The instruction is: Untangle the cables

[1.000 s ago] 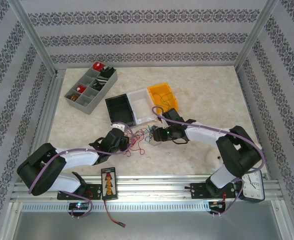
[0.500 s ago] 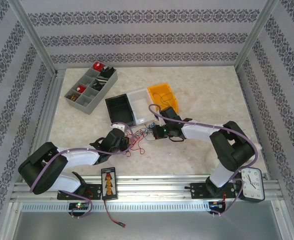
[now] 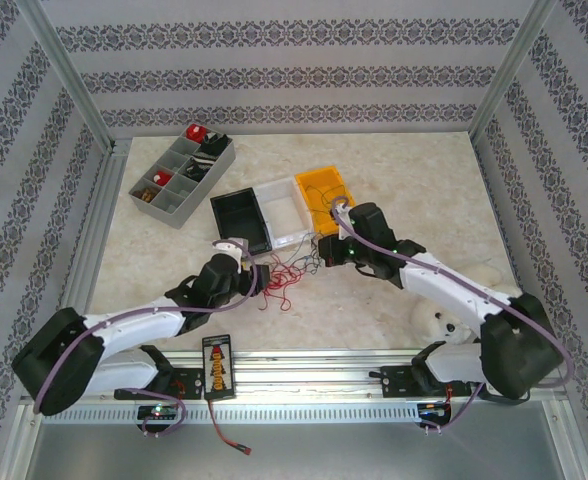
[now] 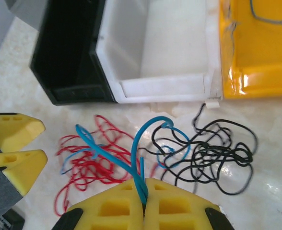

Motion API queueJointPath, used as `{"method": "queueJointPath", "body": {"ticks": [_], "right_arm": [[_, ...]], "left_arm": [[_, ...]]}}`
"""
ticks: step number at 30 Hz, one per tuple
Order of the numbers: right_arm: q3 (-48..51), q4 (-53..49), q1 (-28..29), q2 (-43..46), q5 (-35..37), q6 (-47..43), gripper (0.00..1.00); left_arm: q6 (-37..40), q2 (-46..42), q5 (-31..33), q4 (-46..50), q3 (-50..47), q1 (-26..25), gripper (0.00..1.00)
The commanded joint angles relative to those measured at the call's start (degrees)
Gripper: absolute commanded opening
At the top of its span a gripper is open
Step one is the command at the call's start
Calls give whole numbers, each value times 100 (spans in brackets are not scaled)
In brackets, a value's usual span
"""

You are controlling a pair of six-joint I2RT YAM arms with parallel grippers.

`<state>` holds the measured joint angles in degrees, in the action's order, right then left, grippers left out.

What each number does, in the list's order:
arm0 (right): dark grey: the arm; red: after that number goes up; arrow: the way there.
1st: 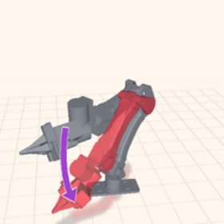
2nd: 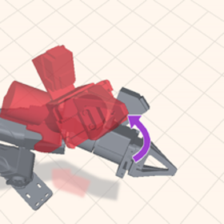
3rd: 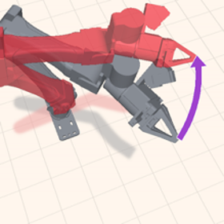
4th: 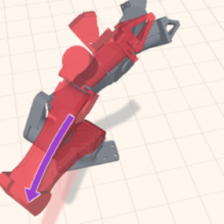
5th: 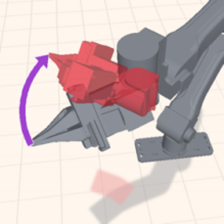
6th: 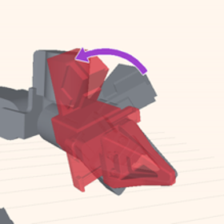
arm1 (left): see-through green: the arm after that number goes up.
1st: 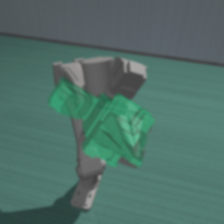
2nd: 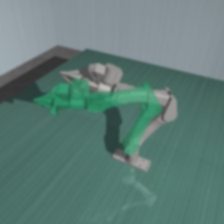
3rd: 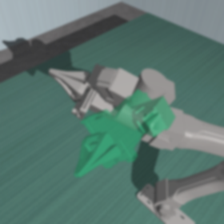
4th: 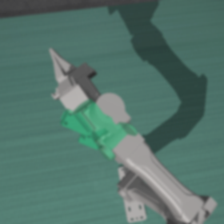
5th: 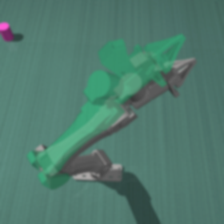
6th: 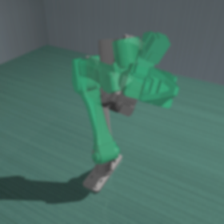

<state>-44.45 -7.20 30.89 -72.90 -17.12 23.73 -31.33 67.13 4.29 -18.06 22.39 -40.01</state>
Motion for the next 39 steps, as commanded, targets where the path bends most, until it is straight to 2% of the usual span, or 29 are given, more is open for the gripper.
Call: {"method": "queueJointPath", "body": {"ticks": [1,3,6,10,14,17,21,24,28,30,32,36,39], "right_arm": [[53,-157,-81,348,-261,-184,0],[9,-187,-140,462,-304,-134,0],[-46,-237,-228,510,-351,-20,0],[-73,-238,-293,415,-380,174,0],[-65,-207,-347,303,-353,396,0],[-47,-149,-347,268,-346,535,0],[-62,-130,-369,262,-333,649,0],[-77,-119,-405,259,-417,722,0],[-91,-98,-461,272,-498,815,0],[-91,-101,-487,295,-543,851,0],[-92,-112,-529,333,-594,892,0],[-39,-101,-634,441,-704,975,0],[-11,-110,-752,559,-724,1032,0]], "left_arm": [[341,-316,-251,-191,51,37,69],[539,-414,-663,-122,172,37,67],[829,-296,-1611,241,540,30,58],[953,161,-2562,453,889,-10,55],[1042,786,-3197,461,1190,-153,54],[1277,1236,-3259,712,1509,-344,54],[1512,1755,-2829,851,1799,-592,54],[1569,2054,-2180,582,1837,-758,52],[1525,2491,-1634,256,1948,-815,45],[1487,2696,-1071,290,2025,-833,40],[1506,2831,-770,129,1982,-842,38],[1474,3108,-650,-294,1814,-842,27],[1219,3259,-597,-748,1565,-833,11]]}}
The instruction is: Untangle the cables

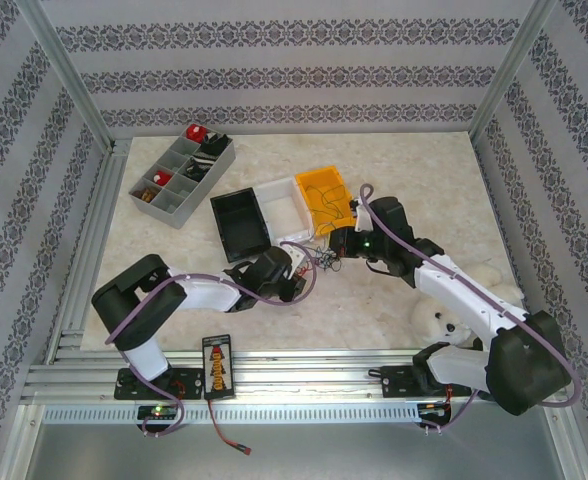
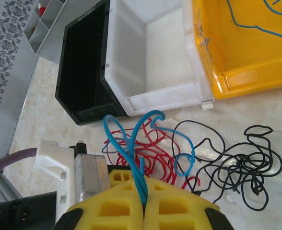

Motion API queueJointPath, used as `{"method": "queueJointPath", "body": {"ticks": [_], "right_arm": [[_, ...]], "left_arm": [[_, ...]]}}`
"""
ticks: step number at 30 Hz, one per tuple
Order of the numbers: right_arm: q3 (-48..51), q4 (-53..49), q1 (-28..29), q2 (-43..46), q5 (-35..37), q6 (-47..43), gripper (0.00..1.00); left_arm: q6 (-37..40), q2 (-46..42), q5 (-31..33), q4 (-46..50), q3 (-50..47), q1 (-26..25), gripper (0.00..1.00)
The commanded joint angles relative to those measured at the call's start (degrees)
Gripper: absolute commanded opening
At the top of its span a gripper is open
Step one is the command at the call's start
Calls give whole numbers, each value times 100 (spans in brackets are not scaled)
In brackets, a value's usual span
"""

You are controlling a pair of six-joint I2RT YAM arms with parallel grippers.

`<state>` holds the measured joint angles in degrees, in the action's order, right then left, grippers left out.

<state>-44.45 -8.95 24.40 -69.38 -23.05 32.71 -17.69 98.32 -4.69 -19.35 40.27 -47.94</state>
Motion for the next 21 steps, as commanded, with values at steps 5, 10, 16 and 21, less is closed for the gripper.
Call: {"method": "queueJointPath", "body": {"ticks": [5,10,16,21], "right_arm": [[70,24,-406,654,231,265,0],[235,-56,-856,1146,763,478,0],[507,-172,-1222,1644,1470,702,0],[689,-307,-1340,1942,2076,879,0]], "left_arm": [[-424,120,473,-736,-539,-14,0],[-527,-114,955,-195,-721,28,0],[-863,-447,1351,42,-1146,146,0],[-1131,-772,1481,93,-1461,348,0]]}}
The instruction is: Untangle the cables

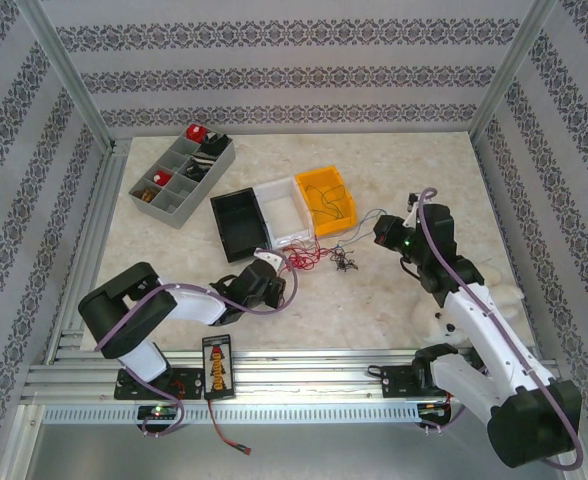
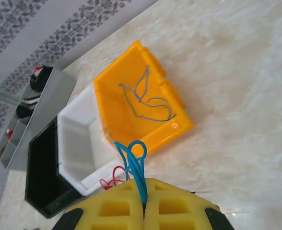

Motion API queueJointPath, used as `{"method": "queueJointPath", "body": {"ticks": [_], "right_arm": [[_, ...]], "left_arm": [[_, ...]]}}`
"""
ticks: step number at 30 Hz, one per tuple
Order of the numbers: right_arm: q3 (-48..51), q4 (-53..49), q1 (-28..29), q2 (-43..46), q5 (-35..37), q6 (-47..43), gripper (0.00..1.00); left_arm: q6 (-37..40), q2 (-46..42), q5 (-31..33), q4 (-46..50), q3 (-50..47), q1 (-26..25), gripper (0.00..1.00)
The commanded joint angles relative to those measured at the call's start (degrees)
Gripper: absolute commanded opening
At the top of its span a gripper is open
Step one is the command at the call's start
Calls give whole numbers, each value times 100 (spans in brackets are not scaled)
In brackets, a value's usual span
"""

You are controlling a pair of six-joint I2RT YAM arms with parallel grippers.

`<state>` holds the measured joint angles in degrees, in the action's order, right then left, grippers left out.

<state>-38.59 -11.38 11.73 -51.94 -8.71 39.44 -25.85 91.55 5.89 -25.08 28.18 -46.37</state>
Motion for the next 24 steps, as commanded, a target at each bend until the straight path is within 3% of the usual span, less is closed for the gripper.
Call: {"method": "queueJointPath", "body": {"ticks": [1,6,11,12,15,16,18,24], "right_arm": [[118,-107,-81,234,744,229,0],[116,-187,-159,148,572,128,0],[58,-55,10,-317,-336,-167,0],[53,-33,107,-404,-441,-250,0],[5,4,416,-626,-544,-427,0],[-13,4,488,-692,-544,-446,0],[-25,48,557,-814,-568,-414,0],[-83,60,646,-991,-638,-445,0]], "left_arm": [[-384,-130,435,688,-296,247,0],[-549,-442,213,613,-539,532,0],[-139,-1026,-443,596,-466,532,0],[-20,-1183,-644,565,-448,531,5],[385,-1574,-1360,678,-277,532,52],[510,-1681,-1533,811,-176,532,60],[743,-1831,-1870,1037,7,531,65],[1351,-1719,-2736,1897,834,524,65]]}}
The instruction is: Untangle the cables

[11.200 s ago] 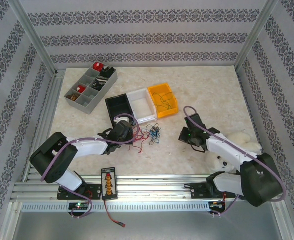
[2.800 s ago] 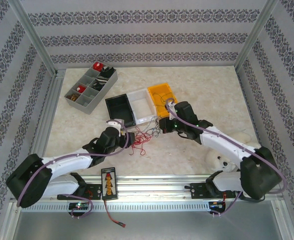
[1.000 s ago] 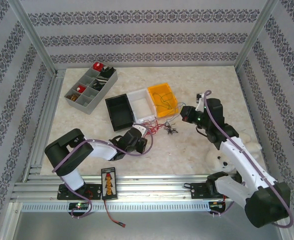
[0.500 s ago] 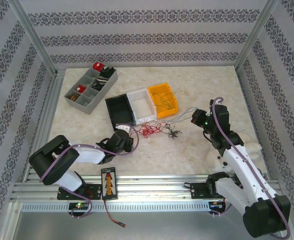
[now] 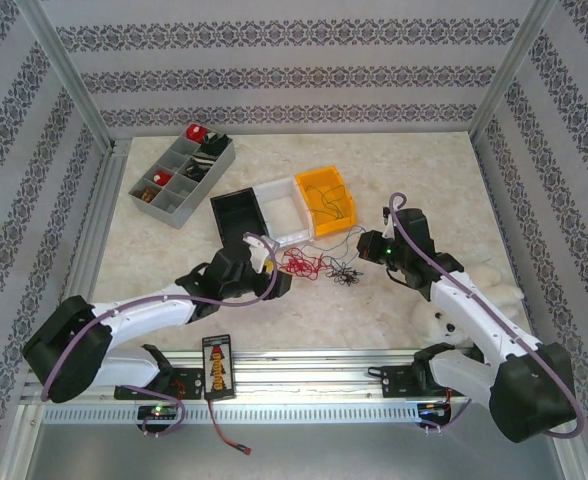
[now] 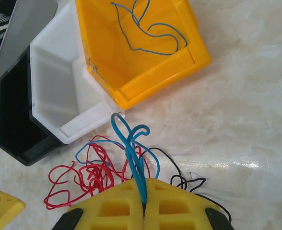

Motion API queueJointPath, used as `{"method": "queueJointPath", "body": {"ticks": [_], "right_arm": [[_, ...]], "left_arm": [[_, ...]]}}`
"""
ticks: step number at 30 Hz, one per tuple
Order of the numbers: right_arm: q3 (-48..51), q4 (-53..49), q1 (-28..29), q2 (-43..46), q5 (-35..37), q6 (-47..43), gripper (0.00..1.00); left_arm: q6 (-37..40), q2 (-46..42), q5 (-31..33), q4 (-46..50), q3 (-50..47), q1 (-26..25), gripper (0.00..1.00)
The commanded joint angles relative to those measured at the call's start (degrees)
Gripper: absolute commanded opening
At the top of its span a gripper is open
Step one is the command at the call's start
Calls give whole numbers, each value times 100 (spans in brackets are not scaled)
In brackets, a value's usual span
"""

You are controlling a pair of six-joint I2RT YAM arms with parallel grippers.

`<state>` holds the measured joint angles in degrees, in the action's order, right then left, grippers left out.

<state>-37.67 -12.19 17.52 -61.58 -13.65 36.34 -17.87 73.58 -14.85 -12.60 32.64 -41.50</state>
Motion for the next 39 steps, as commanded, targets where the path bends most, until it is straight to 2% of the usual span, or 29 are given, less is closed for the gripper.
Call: {"method": "queueJointPath", "body": {"ticks": [1,5,14,21,24,30,35,39], "right_arm": [[-186,131,71,-43,-162,-144,0],[-192,106,76,-88,-242,-149,0],[-197,30,68,-65,-243,-122,0],[-153,-10,59,14,-269,-118,0],[-111,-16,59,58,-287,-101,0],[-47,-27,58,142,-279,-50,0],[-21,-19,63,139,-262,12,0],[-30,-77,-1,181,-110,69,0]], "left_arm": [[613,175,-739,709,540,20,65],[801,591,-853,561,993,-69,62],[1170,2196,-1525,610,2124,-183,57],[1223,2780,-1133,276,2347,-183,43],[1113,3002,-1094,103,2373,-183,41],[748,3282,-990,-446,2260,-197,26],[380,3372,-877,-846,2156,-210,1],[99,3044,-599,-1121,1786,-212,0]]}}
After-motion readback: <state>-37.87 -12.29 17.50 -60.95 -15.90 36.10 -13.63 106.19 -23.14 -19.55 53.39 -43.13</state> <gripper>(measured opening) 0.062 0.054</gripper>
